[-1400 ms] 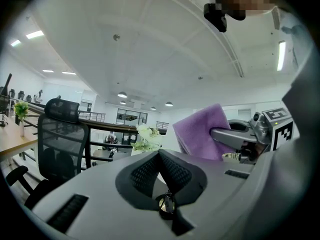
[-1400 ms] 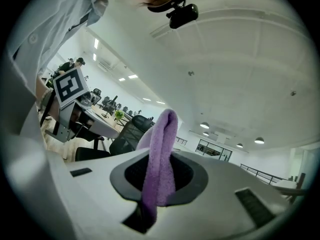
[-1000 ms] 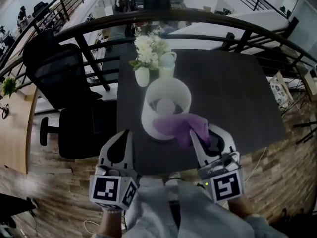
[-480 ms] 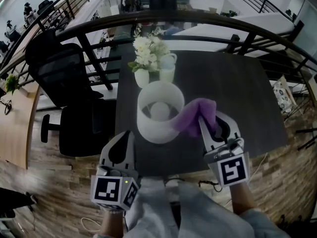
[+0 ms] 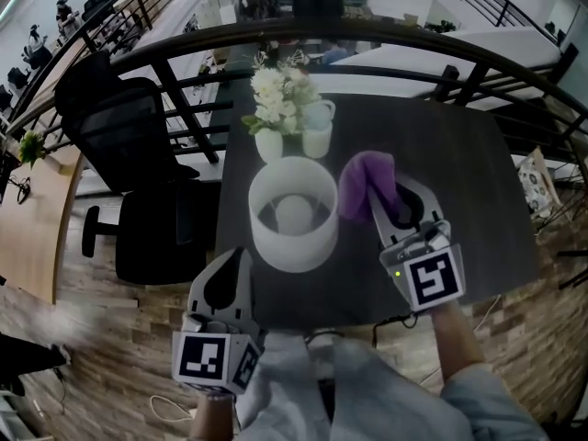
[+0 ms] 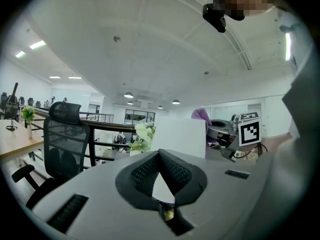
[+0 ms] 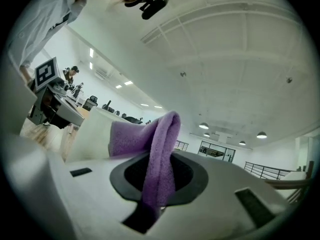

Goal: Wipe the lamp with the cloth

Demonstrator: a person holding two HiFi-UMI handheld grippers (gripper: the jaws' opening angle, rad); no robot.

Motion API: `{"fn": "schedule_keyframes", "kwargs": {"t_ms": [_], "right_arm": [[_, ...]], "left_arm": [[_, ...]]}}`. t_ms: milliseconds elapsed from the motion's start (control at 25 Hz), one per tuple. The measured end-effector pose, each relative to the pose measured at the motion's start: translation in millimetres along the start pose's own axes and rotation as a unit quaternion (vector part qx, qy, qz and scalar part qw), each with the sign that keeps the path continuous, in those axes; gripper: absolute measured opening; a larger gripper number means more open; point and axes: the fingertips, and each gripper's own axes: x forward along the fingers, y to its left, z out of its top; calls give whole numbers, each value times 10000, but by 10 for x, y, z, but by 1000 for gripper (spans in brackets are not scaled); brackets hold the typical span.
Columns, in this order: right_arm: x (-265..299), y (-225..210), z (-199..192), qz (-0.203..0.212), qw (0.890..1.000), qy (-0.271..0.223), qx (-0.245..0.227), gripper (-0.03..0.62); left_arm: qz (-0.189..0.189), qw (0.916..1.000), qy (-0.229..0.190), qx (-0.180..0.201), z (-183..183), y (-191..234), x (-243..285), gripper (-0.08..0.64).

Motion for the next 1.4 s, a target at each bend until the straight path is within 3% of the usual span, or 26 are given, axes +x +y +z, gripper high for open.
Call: {"fn": "schedule_keyframes", "kwargs": {"t_ms": [240, 880, 1040, 1400], "right_arm": [[363, -84, 61, 339, 9991, -165, -206, 51], [1054, 79, 403, 1210, 9883, -862, -354, 51], [993, 182, 283, 1418, 9863, -740, -391, 51], [601, 337, -132, 1450, 9883, -260, -399, 51]], "left_arm": [[125, 9998, 31, 130, -22, -4, 12, 2], [413, 9991, 107, 25, -59, -92, -120, 2], [451, 9989, 147, -1, -90, -87, -140, 2], [286, 9994, 159, 100, -68, -183, -90, 2]]}}
